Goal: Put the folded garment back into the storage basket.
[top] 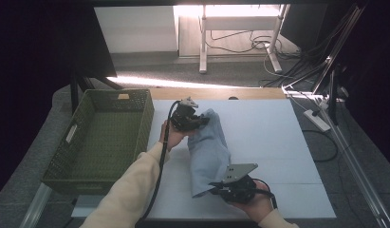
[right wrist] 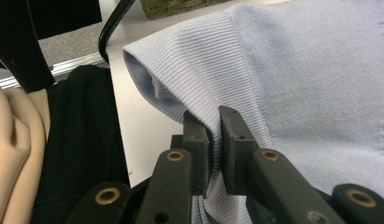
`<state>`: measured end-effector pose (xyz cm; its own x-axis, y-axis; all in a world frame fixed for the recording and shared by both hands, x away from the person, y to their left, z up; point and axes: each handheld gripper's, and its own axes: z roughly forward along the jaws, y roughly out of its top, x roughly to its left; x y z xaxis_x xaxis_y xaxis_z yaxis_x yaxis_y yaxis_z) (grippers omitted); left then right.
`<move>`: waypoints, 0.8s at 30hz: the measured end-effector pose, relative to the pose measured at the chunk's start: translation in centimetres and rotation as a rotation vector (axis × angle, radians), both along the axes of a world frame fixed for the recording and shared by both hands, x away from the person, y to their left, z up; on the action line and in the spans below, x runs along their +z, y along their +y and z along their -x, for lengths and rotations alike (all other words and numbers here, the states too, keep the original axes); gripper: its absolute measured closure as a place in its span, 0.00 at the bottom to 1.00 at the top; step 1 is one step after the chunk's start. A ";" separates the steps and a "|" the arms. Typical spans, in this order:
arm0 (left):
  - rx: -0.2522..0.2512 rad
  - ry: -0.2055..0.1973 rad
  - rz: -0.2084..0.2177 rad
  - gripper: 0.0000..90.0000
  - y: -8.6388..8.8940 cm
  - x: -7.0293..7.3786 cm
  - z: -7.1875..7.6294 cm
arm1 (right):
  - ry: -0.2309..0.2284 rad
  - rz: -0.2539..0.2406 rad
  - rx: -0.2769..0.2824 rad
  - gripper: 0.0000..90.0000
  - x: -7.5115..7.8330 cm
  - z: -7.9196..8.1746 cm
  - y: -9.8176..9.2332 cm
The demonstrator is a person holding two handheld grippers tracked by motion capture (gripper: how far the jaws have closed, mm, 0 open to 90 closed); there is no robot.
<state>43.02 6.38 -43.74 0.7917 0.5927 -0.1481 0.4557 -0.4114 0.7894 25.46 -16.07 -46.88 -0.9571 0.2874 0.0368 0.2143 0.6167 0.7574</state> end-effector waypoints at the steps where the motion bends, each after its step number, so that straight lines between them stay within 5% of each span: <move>1: 0.001 0.002 0.001 0.91 0.0 0.1 0.0 | 0.000 -0.002 -0.004 0.91 0.1 0.0 0.0; 24: 0.025 -0.016 0.024 0.91 2.2 2.6 0.2 | -0.050 -0.044 -0.009 0.91 1.8 -1.1 1.2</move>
